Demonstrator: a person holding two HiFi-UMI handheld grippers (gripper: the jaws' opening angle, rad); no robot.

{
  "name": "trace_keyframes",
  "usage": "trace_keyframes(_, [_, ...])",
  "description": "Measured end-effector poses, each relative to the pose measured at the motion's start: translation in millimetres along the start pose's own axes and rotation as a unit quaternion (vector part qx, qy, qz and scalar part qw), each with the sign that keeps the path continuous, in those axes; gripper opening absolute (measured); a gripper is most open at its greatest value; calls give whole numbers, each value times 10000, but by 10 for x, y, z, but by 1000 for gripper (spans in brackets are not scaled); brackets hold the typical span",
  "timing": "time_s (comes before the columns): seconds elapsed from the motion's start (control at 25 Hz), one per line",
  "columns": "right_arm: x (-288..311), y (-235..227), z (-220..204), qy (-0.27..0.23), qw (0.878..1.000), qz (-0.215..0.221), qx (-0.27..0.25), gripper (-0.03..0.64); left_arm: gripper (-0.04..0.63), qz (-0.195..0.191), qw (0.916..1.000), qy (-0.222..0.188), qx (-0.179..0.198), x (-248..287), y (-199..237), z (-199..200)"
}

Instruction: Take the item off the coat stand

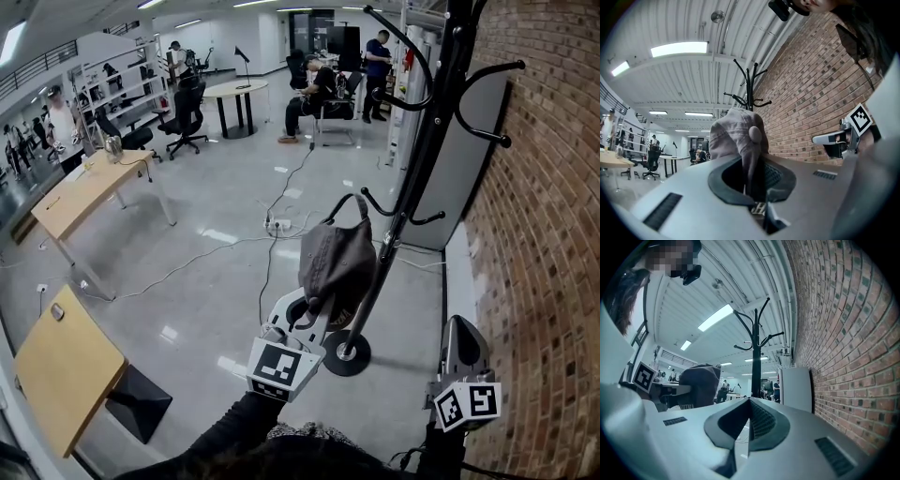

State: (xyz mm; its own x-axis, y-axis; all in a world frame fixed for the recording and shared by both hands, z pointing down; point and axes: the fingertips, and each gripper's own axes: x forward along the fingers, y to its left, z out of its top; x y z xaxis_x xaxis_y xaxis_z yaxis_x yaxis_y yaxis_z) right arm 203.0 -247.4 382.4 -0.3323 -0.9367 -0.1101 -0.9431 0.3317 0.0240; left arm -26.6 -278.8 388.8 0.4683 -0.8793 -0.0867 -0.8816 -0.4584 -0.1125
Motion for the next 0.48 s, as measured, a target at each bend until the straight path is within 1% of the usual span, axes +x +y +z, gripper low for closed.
trace_keyframes(0.28, [46, 23, 22, -14, 9999, 16, -111, 9, 23, 19, 10000, 18, 62, 19, 25, -20])
trace_keyframes(0.48, [82, -2, -21, 10, 9999, -20, -100, 9, 23, -16, 9999, 50, 93, 54, 41, -44])
